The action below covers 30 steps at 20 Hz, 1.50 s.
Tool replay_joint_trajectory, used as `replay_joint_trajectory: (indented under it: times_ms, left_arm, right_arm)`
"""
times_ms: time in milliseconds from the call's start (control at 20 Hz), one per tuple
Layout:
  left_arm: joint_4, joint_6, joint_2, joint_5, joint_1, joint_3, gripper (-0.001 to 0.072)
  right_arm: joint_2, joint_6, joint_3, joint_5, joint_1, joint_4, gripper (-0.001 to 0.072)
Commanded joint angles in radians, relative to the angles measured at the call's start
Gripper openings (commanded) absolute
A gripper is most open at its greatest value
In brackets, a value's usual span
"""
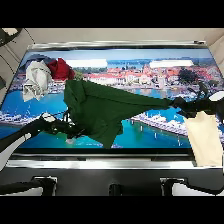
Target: Fold the shirts.
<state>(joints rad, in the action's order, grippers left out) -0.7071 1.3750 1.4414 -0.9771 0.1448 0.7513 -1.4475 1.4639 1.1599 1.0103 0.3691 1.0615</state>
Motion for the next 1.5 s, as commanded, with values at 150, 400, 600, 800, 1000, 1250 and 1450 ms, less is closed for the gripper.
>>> replay_joint_trajectory:
  times_ms: [150,400,600,800,1000,1250,1450]
  left_arm:
    - [0.001,-0.006,0.002,-0.002,0.002,0.001,0.0037]
    - [0.001,-0.007,0.002,-0.024,0.002,0.001,0.0037]
    - [0.000,-0.027,0.003,-0.024,-0.001,0.000,0.0036]
    - [-0.076,-0.041,-0.032,-0.049,-0.001,0.041,0.0033]
    - [-0.434,0.009,-0.286,-0.092,-0.001,0.285,0.0032]
    - [-0.682,0.171,-0.610,0.000,-0.001,0.883,0.0032]
    - [-0.679,0.288,-0.723,0.166,0.000,1.176,0.0032]
  right_arm:
    - [-0.102,-0.101,0.001,-0.132,-0.001,-0.066,0.0599]
    - [-0.144,-0.177,0.001,-0.273,-0.008,-0.161,0.0561]
    - [-0.150,-0.309,0.001,-0.382,-0.098,-0.175,0.0123]
    - [-0.112,-0.326,0.039,-0.348,-0.145,-0.170,0.0041]
    - [0.101,-0.318,0.097,-0.377,-0.127,-0.149,0.0041]
    - [0.531,-0.206,0.182,-0.504,-0.127,-0.132,0.0041]
    - [0.884,0.018,0.236,-0.587,-0.127,0.085,0.0040]
